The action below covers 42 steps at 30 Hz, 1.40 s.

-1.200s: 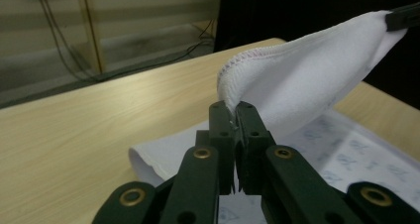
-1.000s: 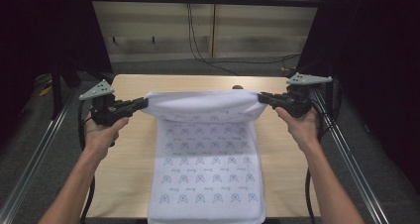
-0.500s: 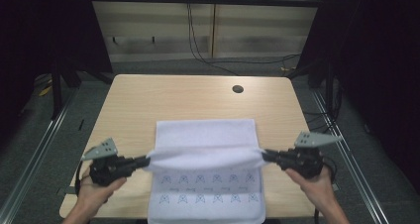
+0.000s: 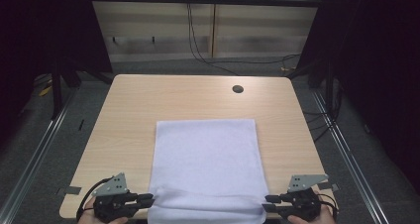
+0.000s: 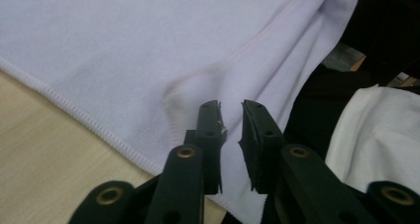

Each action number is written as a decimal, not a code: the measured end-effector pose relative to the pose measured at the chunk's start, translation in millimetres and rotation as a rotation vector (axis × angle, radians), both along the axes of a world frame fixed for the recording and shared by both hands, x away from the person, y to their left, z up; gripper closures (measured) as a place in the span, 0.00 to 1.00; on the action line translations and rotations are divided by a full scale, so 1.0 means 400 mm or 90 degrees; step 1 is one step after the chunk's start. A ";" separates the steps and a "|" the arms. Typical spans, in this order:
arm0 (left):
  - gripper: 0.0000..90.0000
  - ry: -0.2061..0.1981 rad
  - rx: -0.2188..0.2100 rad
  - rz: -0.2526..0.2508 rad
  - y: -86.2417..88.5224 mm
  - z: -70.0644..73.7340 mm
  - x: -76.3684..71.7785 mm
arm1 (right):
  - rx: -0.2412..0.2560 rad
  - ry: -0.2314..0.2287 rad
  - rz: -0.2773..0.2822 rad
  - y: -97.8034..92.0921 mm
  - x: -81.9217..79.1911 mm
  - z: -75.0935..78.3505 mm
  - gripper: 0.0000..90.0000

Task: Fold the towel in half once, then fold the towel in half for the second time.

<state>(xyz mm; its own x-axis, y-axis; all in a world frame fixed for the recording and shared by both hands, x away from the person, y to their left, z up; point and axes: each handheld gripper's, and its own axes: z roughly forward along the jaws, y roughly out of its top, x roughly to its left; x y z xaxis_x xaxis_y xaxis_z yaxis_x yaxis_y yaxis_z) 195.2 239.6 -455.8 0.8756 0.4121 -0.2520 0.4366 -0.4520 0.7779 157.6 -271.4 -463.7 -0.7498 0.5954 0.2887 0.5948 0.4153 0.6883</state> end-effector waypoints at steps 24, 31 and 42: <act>0.73 0.025 0.086 0.170 -0.113 -0.112 0.427 | -0.090 -0.032 -0.106 0.087 0.409 -0.058 0.60; 0.96 -0.014 0.143 0.144 -0.126 -0.102 0.386 | -0.151 -0.067 -0.064 0.121 0.384 -0.073 0.87; 0.95 0.018 0.116 0.082 -0.101 -0.100 0.253 | -0.103 -0.001 -0.026 0.091 0.243 -0.065 0.76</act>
<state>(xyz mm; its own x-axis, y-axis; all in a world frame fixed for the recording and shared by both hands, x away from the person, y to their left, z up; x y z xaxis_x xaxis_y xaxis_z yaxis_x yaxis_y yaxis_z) 296.3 199.2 -495.7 0.8061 0.5614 -0.1870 0.5209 -0.5231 0.6746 254.8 -235.1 -489.7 -0.7244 0.6641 0.1852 0.6123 0.4963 0.6154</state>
